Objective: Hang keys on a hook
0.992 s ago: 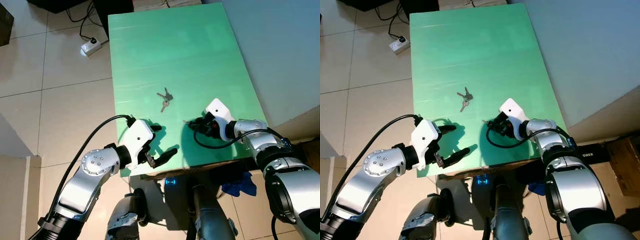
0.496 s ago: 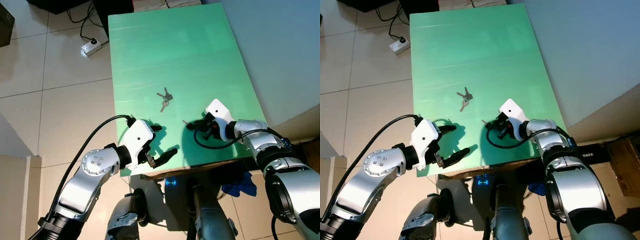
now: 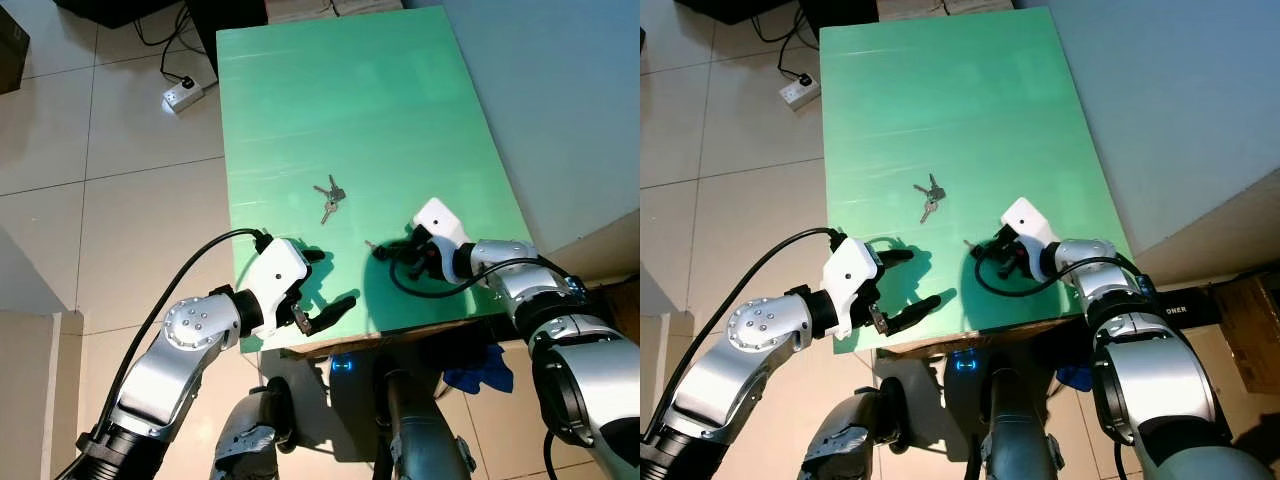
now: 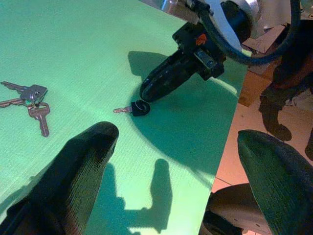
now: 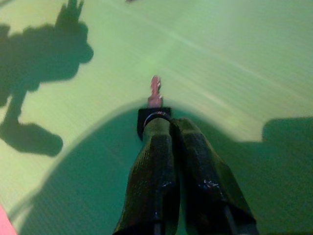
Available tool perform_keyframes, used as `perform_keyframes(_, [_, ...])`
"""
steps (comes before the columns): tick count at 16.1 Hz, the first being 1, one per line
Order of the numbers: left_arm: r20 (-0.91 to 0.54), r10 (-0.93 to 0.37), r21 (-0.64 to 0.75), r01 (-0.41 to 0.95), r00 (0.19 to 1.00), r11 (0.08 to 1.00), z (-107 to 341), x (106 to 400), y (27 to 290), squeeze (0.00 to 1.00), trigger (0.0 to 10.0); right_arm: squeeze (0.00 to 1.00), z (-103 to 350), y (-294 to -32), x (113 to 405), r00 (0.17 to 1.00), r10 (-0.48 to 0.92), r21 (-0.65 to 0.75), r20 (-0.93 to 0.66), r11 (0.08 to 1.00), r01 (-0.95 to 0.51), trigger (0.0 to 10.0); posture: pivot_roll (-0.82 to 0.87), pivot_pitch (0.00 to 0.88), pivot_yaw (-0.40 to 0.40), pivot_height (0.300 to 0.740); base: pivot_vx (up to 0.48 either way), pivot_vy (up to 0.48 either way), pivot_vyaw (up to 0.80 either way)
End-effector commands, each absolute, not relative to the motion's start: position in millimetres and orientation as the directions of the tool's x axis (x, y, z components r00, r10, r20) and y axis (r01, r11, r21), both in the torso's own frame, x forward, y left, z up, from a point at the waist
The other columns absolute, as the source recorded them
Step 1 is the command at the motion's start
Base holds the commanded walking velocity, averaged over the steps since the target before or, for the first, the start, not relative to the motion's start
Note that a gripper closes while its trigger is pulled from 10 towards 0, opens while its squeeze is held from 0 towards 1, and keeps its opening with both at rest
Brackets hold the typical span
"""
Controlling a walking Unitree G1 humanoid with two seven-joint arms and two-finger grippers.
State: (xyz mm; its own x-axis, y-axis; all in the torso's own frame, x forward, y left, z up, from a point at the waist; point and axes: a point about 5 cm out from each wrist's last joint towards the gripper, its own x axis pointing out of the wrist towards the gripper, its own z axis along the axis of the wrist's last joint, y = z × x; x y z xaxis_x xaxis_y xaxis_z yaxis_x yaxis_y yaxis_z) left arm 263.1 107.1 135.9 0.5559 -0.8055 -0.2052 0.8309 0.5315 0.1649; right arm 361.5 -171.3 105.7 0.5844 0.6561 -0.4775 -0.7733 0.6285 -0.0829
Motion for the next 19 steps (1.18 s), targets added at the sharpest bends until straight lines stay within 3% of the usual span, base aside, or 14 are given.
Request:
perform_keyframes(1, [-0.223, -0.813, 0.152, 0.842, 0.539, 0.517, 131, 259, 106, 0.00, 10.0, 0.00, 104, -176, 359, 0.579, 0.672, -0.032, -0.463, 0.640, -0.768, 0.0, -0.01, 0.391, 0.061, 0.740, 0.000, 0.000, 0.00])
perform_keyframes(6, [-0.218, -0.806, 0.154, 0.835, 0.550, 0.528, 131, 261, 107, 0.00, 10.0, 0.00, 122, -185, 364, 0.596, 0.713, -0.013, -0.369, 0.637, -0.770, 0.0, -0.02, 0.388, 0.051, 0.740, 0.000, 0.000, 0.00])
perform_keyframes(7, [-0.217, -0.806, 0.154, 0.835, 0.551, 0.529, 131, 261, 107, 0.00, 10.0, 0.00, 120, -184, 363, 0.595, 0.708, -0.032, -0.381, 0.633, -0.773, 0.5, -0.02, 0.393, 0.054, 0.740, 0.000, 0.000, 0.00])
perform_keyframes(8, [-0.217, -0.804, 0.155, 0.833, 0.553, 0.531, 132, 261, 108, 0.00, 10.0, 0.00, 115, -181, 362, 0.593, 0.695, -0.046, -0.407, 0.633, -0.773, 10.0, -0.02, 0.398, 0.056, 0.740, 0.000, 0.000, 0.00])
perform_keyframes(9, [-0.217, -0.804, 0.156, 0.833, 0.553, 0.531, 132, 261, 109, 0.00, 10.0, 0.60, 113, -180, 361, 0.590, 0.695, -0.044, -0.411, 0.631, -0.774, 10.0, -0.02, 0.401, 0.055, 0.740, 0.000, 0.000, 0.00])
perform_keyframes(10, [-0.218, -0.804, 0.156, 0.833, 0.553, 0.531, 132, 261, 109, 0.00, 10.0, 1.00, 112, -179, 361, 0.592, 0.692, -0.045, -0.413, 0.634, -0.772, 10.0, -0.02, 0.401, 0.055, 0.740, 0.000, 0.000, 0.00])
perform_keyframes(19, [-0.230, -0.803, 0.149, 0.835, 0.550, 0.529, 131, 253, 115, 0.00, 10.0, 1.00, 109, -161, 363, 0.567, 0.702, -0.051, -0.431, 0.609, -0.792, 10.0, -0.01, 0.423, 0.032, 0.740, 0.000, 0.000, 0.00])
